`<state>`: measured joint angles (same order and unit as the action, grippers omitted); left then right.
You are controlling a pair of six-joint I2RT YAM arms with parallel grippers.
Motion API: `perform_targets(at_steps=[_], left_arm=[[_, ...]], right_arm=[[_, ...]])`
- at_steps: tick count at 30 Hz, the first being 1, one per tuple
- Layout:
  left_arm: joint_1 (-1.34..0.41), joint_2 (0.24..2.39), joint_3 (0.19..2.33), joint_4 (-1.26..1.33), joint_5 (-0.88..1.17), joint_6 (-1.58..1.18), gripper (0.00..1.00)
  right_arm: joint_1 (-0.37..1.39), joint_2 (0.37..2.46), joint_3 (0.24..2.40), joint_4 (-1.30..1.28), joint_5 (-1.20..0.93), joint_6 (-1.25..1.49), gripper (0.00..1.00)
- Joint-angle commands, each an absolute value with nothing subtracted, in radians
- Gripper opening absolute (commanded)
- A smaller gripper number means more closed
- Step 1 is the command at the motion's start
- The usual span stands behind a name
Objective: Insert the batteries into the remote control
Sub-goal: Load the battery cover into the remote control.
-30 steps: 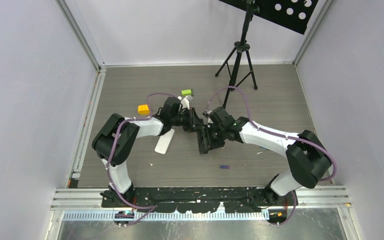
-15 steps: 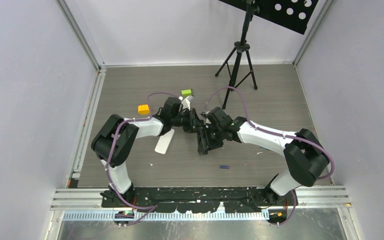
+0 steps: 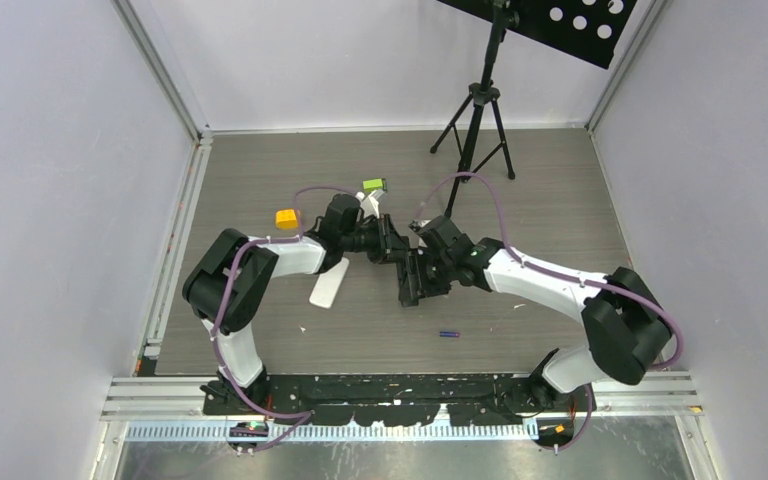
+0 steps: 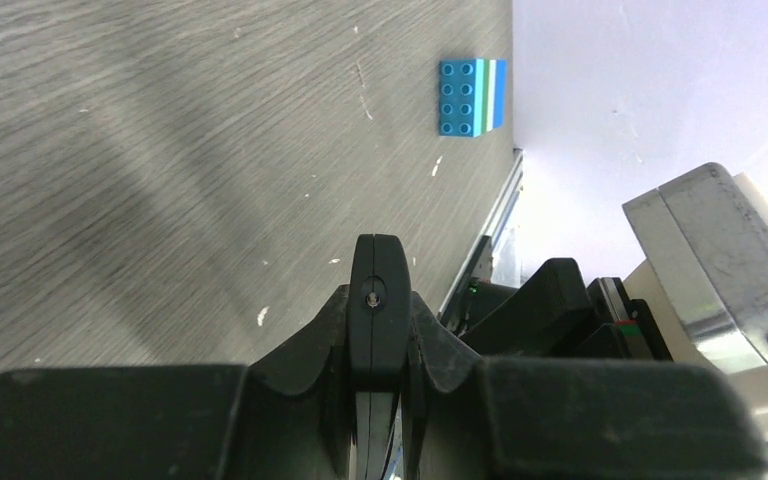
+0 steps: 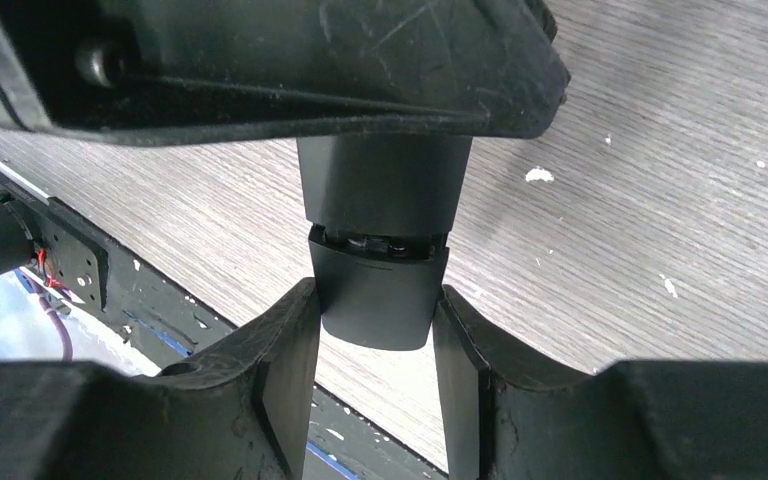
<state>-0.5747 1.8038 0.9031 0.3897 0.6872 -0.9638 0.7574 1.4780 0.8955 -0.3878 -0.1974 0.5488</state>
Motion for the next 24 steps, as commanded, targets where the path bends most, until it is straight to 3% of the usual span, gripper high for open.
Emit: perform_targets(at_steps=[1, 13, 24], left_arm=[[-0.593, 1.753, 0.910, 0.586, 0.866, -1.172, 0.00], [-0.594, 1.711, 0.875, 0.620, 0.891, -1.205, 0.00], [-0.593, 1.701, 0.861, 0.638, 0.914, -1.198, 0.00]], right_arm=[[0.756, 1.428, 0.856, -0.283, -0.120, 0.567, 0.47], [0.744, 1.339, 0.835, -0.272, -0.198, 0.586, 0.48], [0.744, 1.412, 0.893, -0.330, -0.200, 0.570, 0.51]])
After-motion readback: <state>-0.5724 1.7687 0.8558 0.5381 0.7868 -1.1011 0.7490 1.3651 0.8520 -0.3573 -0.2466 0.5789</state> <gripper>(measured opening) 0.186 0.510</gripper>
